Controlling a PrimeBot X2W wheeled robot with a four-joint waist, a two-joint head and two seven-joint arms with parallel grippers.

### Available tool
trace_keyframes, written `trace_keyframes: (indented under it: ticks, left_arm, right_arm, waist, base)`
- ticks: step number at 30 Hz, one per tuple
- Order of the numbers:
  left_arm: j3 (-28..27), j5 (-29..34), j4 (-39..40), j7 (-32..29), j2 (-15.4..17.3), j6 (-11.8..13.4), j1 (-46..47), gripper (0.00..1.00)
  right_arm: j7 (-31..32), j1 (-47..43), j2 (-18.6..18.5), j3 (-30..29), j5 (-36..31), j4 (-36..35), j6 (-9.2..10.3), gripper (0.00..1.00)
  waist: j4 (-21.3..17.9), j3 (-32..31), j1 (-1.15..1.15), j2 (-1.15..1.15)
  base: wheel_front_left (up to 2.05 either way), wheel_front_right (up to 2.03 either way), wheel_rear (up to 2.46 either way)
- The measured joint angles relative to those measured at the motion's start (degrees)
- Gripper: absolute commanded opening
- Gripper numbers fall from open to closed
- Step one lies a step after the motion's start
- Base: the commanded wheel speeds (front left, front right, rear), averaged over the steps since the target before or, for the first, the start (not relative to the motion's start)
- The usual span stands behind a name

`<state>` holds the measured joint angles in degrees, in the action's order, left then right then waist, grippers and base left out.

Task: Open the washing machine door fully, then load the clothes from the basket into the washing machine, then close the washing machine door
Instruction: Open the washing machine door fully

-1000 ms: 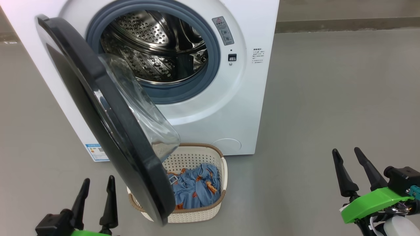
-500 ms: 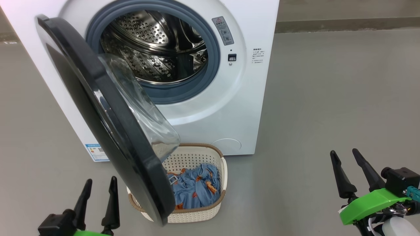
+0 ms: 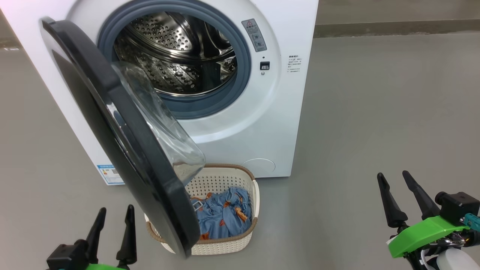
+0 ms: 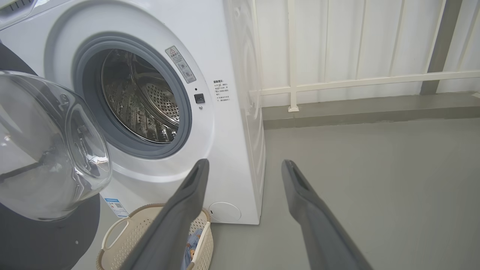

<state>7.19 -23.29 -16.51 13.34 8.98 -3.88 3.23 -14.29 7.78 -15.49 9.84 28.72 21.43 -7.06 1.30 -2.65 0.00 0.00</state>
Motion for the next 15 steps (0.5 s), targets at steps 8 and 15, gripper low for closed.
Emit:
trace_keyframes:
  ticks: [8,15]
  left_arm:
    - [-0.6,-0.2,2.8,0.4,0.0,0.4,0.0,0.0]
    - [-0.8,0.2,12.9,0.9,-0.3,0.3,0.0,0.0]
  right_arm:
    - [0.0,0.0,0.0,-0.2,0.0,0.1,0.0,1.0]
    - [0.0,0.0,0.0,-0.3,0.0,0.1,0.0,1.0]
  waist:
    - [0.4,0.0,0.0,0.0]
    - [1.1,-0.1,0.0,0.0]
  base:
    - [0.0,0.0,0.0]
    - [0.0,0.0,0.0]
